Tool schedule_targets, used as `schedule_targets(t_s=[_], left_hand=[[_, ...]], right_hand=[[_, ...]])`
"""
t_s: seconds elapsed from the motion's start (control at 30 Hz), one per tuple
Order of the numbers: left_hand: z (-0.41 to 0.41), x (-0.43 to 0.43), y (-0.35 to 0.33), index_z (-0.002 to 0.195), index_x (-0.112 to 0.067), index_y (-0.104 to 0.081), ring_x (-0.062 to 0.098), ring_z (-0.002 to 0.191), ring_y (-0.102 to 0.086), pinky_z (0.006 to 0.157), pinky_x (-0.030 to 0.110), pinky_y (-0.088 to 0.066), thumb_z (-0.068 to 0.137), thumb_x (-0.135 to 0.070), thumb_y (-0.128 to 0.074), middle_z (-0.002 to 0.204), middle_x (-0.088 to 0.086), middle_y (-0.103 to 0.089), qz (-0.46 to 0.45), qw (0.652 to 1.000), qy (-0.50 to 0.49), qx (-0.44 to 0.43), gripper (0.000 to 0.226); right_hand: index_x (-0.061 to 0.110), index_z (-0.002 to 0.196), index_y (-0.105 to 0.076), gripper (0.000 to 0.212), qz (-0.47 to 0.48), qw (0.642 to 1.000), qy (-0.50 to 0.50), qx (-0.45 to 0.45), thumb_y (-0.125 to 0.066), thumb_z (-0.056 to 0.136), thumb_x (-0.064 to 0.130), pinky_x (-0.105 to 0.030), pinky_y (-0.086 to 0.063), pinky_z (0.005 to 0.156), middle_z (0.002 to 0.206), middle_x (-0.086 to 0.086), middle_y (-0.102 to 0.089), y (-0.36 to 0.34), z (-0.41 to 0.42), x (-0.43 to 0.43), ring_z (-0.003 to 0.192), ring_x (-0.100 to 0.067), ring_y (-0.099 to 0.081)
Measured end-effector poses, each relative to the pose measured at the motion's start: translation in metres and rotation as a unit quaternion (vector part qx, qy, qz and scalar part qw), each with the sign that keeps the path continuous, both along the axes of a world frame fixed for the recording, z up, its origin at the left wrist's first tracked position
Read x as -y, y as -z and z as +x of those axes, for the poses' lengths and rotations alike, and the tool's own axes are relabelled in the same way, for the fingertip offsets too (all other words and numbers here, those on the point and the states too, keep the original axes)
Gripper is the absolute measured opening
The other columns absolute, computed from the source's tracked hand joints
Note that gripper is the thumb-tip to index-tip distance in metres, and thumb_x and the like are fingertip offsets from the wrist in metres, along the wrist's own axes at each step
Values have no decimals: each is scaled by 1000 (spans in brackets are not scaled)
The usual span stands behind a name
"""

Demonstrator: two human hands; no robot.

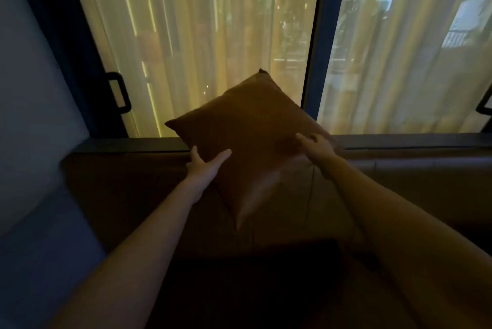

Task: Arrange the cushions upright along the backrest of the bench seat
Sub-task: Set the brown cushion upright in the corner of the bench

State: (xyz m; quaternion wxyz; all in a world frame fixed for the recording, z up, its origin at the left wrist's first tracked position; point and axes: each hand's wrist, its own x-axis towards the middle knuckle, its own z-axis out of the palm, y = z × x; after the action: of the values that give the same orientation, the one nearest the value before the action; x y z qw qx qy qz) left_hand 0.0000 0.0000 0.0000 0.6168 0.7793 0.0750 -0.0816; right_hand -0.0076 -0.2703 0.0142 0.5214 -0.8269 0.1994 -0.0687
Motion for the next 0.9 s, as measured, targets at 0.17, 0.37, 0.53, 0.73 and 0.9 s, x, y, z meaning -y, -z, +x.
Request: schedule_targets(t_s=[0.17, 0.37, 0.53, 0.73, 0.9], left_hand=[[21, 9, 28, 156, -26, 5, 37, 147, -18, 113, 60, -23, 69, -57, -75, 163, 8, -10, -10, 998, -21, -53, 122], [49, 29, 37, 153, -27, 16, 38, 147, -15, 110, 69, -19, 63, -52, -81, 163, 7, -11, -63, 993, -61, -83, 135], [60, 34, 41, 153, -29, 18, 37, 146, -19, 111, 66, -23, 57, -44, -87, 161, 7, -17, -119, 985, -100, -78, 143], [60, 31, 46, 155, -30, 5, 36, 144, -24, 111, 62, -26, 53, -35, -91, 158, 6, -23, -154, 979, -118, -57, 140], [51, 23, 46, 155, -30, 1, 36, 143, -26, 112, 59, -27, 54, -30, -91, 158, 7, -25, -149, 984, -94, -37, 137]], right_hand=[[18, 127, -49, 77, -65, 998, 11, 13, -53, 72, 72, -57, -35, 109, 129, -10, -54, 8, 26, 18, 127, -35, -48], [23, 152, -19, 95, -146, 988, 39, -18, -47, 78, 76, -64, 2, 114, 160, -9, -20, 5, 56, 35, 148, -37, -12], [29, 151, -20, 106, -175, 983, 17, -44, -44, 66, 88, -67, 0, 114, 155, -13, -30, 7, 79, 51, 144, -40, -21], [26, 139, -40, 140, -92, 994, 3, -59, -56, 21, 99, -59, -37, 106, 139, -11, -49, 13, 88, 67, 127, -37, -48], [14, 141, -40, 151, -5, 994, -45, -99, -78, 10, 78, -53, -49, 99, 136, -13, -54, 4, 63, 66, 116, -35, -59]])
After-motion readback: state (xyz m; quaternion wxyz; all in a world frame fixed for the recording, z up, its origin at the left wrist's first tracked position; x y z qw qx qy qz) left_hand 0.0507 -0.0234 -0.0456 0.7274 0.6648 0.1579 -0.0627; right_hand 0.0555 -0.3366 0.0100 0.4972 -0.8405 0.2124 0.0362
